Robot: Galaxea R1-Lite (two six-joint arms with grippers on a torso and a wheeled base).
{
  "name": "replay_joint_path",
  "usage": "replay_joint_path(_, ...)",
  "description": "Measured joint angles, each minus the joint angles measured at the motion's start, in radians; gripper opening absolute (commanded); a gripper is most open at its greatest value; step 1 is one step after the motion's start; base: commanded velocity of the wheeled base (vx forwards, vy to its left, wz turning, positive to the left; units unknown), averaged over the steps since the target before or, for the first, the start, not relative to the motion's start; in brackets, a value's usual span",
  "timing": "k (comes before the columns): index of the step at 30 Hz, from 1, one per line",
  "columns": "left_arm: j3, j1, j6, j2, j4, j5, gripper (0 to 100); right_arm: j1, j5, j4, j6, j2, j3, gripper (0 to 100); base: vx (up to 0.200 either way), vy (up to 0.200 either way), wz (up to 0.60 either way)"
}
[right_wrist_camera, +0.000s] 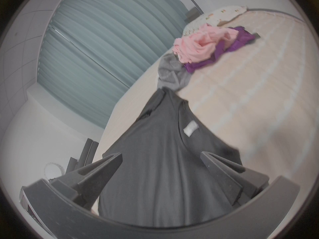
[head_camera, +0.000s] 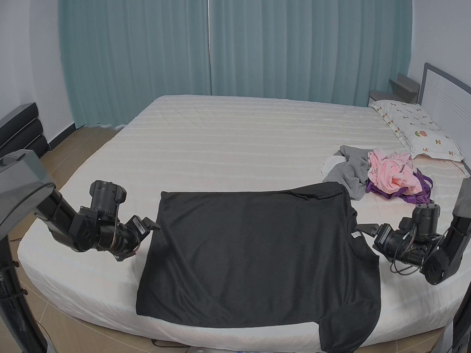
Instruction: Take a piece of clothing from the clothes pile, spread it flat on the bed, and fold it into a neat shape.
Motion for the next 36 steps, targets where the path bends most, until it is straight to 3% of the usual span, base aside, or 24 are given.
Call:
replay_joint_path(5, 0.176, -0.042, -0.04, -0.113, -0.054, -0.021, 100, 0.02, 0.03, -0.074, 0.045, -0.092, 0.195, 100, 0.0, 0.0, 0.0)
replay_joint_path(11, 0.273, -0.087, -0.076, -0.176, -0.087, -0.031, 100, 0.043, 0.089, -0.103, 0.066, -0.136, 0.301, 100, 0.0, 0.0, 0.0)
replay_joint_path(21, 0.36, -0.117, -0.107, -0.171, -0.236, -0.038, 100, 0.05, 0.096, -0.093, 0.068, -0.15, 0.324, 100, -0.18, 0.06, 0.0)
replay_joint_path(36, 0.371, -0.121, -0.111, -0.166, -0.243, -0.044, 100, 0.05, 0.094, -0.09, 0.066, -0.151, 0.325, 100, 0.0, 0.0, 0.0)
